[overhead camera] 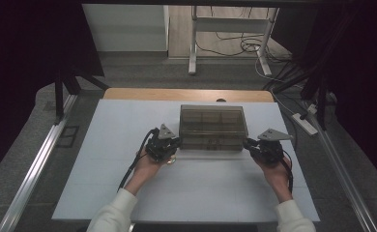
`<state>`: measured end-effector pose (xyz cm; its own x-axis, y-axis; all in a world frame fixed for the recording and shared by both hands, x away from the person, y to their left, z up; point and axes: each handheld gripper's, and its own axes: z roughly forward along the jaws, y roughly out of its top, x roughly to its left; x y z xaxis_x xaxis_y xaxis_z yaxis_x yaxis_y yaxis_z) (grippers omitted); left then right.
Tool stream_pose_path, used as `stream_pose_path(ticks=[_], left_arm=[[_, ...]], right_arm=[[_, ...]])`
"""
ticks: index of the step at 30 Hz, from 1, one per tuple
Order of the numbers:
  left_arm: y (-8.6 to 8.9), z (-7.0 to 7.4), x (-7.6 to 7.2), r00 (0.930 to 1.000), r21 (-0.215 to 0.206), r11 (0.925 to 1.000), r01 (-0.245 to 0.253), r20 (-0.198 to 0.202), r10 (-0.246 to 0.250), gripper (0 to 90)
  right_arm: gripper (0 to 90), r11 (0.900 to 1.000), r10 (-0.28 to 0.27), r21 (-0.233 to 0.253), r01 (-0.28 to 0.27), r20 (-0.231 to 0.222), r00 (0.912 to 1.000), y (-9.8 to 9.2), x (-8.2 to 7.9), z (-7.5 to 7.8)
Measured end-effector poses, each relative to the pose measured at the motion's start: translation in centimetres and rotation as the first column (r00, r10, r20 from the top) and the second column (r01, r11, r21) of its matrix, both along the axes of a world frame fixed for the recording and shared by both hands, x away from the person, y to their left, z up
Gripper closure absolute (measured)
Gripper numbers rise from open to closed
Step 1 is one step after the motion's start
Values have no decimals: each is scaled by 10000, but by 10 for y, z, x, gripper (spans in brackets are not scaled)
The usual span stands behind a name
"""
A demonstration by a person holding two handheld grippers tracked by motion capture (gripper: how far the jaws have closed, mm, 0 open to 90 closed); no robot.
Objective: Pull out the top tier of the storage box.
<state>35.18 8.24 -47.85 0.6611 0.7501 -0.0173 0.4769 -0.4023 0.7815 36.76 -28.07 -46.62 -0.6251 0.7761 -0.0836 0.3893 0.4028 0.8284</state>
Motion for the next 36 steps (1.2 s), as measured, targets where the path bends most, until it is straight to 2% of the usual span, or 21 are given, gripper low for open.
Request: stream_pose_path(ticks=[16,20,36], left_arm=[[1,1,-2,9999,-41,9999,97,-88,-98,818],[2,1,-2,9996,-223,9997,115,-256,-121,815],[2,1,-7,9994,-220,9996,173,-291,-179,815]], right_arm=[[742,10000,-48,-52,48,-50,10000,1,-4,1],[742,10000,-49,-46,49,-49,10000,0,-5,1],[744,10000,1,-26,-1,-70,10000,0,-10,1]])
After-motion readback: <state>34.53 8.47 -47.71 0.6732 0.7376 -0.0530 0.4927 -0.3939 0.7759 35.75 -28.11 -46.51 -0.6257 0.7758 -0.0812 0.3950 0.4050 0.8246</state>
